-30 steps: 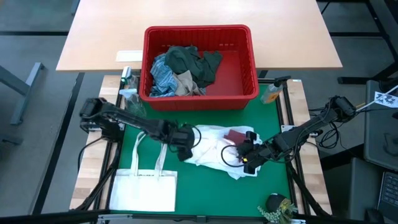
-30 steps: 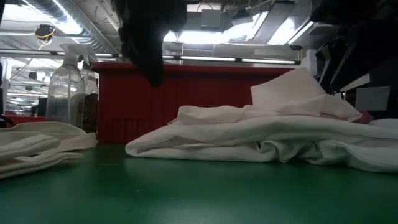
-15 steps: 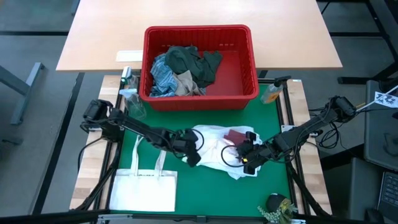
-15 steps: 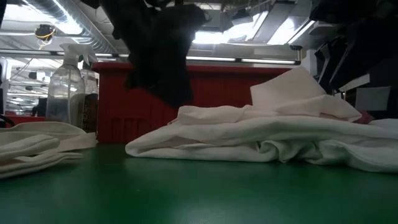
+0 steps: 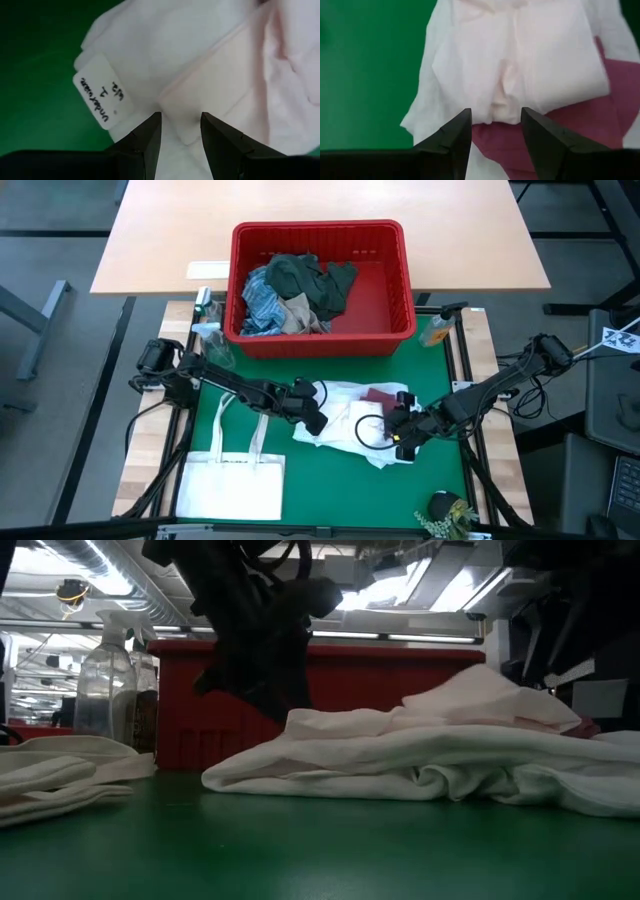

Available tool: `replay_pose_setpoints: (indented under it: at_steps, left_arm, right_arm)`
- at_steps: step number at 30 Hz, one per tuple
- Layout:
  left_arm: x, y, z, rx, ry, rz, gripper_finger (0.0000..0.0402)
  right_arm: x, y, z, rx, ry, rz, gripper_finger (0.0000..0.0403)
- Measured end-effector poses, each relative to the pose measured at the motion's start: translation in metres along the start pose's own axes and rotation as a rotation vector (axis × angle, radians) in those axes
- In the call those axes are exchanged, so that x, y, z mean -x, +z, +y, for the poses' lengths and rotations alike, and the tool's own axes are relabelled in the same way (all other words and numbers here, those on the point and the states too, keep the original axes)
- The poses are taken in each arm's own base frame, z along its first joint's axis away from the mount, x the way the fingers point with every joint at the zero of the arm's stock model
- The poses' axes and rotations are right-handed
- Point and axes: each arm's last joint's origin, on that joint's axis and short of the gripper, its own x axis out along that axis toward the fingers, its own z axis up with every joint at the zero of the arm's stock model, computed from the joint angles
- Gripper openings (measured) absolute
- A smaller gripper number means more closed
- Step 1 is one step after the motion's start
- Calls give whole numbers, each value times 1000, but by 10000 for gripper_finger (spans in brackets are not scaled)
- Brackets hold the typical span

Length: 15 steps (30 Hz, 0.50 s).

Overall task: Fold Laundry from Bin
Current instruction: Fold the white underwear

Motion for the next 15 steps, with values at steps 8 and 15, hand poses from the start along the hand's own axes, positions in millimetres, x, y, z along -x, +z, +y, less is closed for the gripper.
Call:
replay_pose_setpoints:
  at_steps: [8,15]
  left_arm:
    - [-2,-5,-1,47,8,19,132]
    - [-16,-14,-1,30,38,42,132]
  right_arm:
    - [15,15,3,17,5,-27,170]
    - [21,21,4,13,15,-43,170]
